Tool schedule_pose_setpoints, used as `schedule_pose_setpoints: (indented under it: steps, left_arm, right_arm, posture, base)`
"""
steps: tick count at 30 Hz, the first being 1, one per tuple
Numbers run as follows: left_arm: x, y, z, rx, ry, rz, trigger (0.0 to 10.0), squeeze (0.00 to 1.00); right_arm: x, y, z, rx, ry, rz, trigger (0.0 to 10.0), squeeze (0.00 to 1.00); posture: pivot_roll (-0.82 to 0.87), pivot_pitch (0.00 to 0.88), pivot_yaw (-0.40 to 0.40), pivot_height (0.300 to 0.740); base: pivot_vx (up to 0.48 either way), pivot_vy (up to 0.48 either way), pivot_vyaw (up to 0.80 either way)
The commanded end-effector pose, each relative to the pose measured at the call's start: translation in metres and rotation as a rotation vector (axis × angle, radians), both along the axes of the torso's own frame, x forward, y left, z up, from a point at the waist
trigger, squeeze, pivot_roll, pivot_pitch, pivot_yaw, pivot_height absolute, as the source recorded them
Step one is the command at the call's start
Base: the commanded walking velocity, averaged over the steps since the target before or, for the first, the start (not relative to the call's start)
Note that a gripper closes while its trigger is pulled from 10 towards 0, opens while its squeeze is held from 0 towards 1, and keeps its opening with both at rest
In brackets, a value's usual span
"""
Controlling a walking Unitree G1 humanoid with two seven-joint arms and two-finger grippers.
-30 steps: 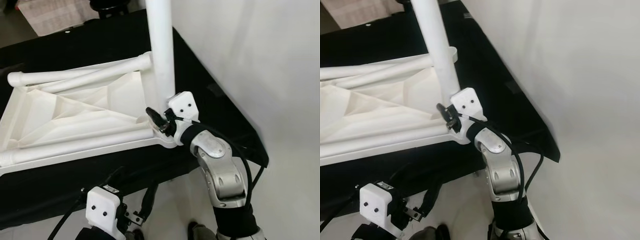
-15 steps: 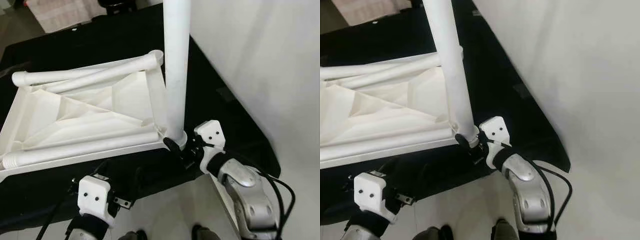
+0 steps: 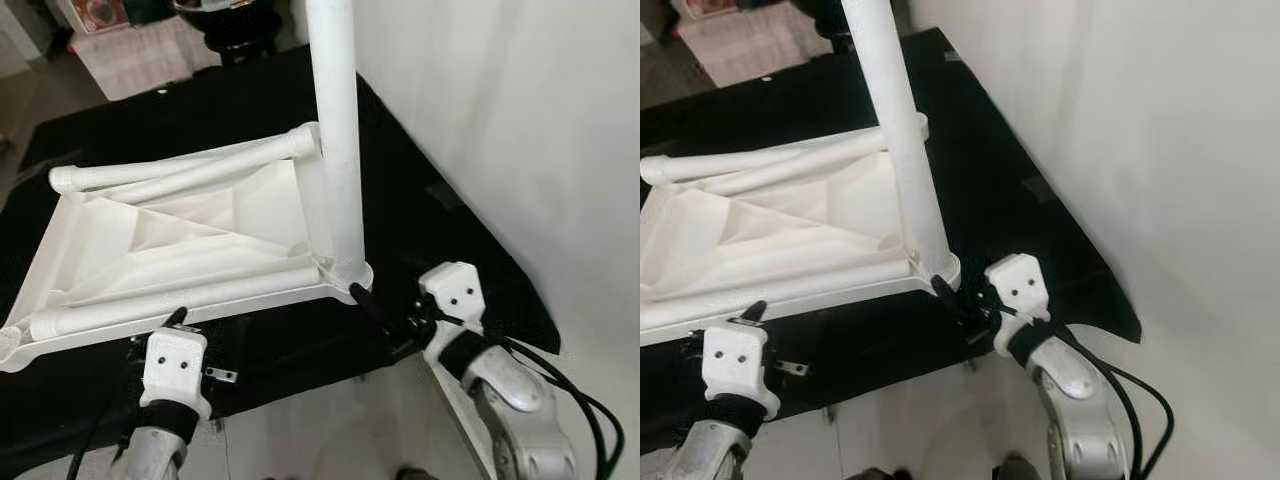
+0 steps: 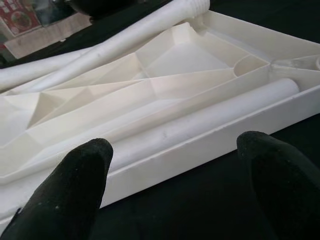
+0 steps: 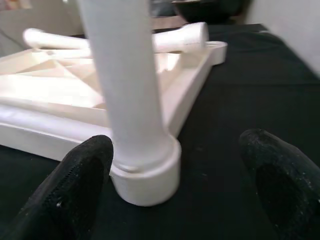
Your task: Building children table
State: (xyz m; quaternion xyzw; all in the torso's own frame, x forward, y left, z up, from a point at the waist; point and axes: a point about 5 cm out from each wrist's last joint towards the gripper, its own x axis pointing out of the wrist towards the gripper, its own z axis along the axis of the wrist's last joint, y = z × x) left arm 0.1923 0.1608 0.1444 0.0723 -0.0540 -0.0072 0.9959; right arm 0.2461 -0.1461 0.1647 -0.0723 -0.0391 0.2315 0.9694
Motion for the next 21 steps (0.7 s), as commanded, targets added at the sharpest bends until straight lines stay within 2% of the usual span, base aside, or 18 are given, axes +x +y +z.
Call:
schedule_pose_setpoints:
  steps: [1,5,6,7,11,21]
  left_arm:
    - [-0.002,0.008,-0.008,0.023,0.041,0.061,10.0,0.00]
    - [-0.004,0.013,-0.011,0.028,0.068,0.118,10.0,0.00]
    - [-0.006,0.016,-0.015,0.019,0.089,0.144,10.0,0.00]
    - [-0.008,0.018,-0.019,0.002,0.112,0.176,10.0,0.00]
    - [-0.009,0.023,-0.025,-0.023,0.140,0.230,10.0,0.00]
    - [-0.003,0.018,-0.027,0.007,0.141,0.205,10.0,0.00]
  right_arm:
    - [-0.006,0.002,-0.008,0.010,0.015,0.000,10.0,1.00]
    - [-0.009,0.005,-0.015,-0.005,0.024,-0.004,10.0,1.00]
    - [-0.007,0.005,-0.017,0.001,0.035,-0.015,10.0,0.67]
    - [-0.004,0.005,-0.018,0.010,0.046,-0.021,10.0,0.00]
    - [0.000,0.005,-0.021,0.023,0.053,-0.034,10.0,0.00]
    - [0.003,0.002,-0.025,0.038,0.060,-0.053,10.0,0.00]
  posture:
    - [-0.08,0.146,0.125,0.740]
    - [-0.08,0.144,0.126,0.740]
    - [-0.07,0.139,0.122,0.740]
    - [-0.06,0.137,0.120,0.740]
    - [-0.05,0.132,0.123,0.740]
    - [-0.05,0.115,0.102,0.740]
  base:
    - [0.000,0.000,0.00]
    - [0.000,0.000,0.00]
    - [0.000,0.000,0.00]
    - [0.000,0.000,0.00]
    - [0.000,0.000,0.00]
    - [0.000,0.480,0.00]
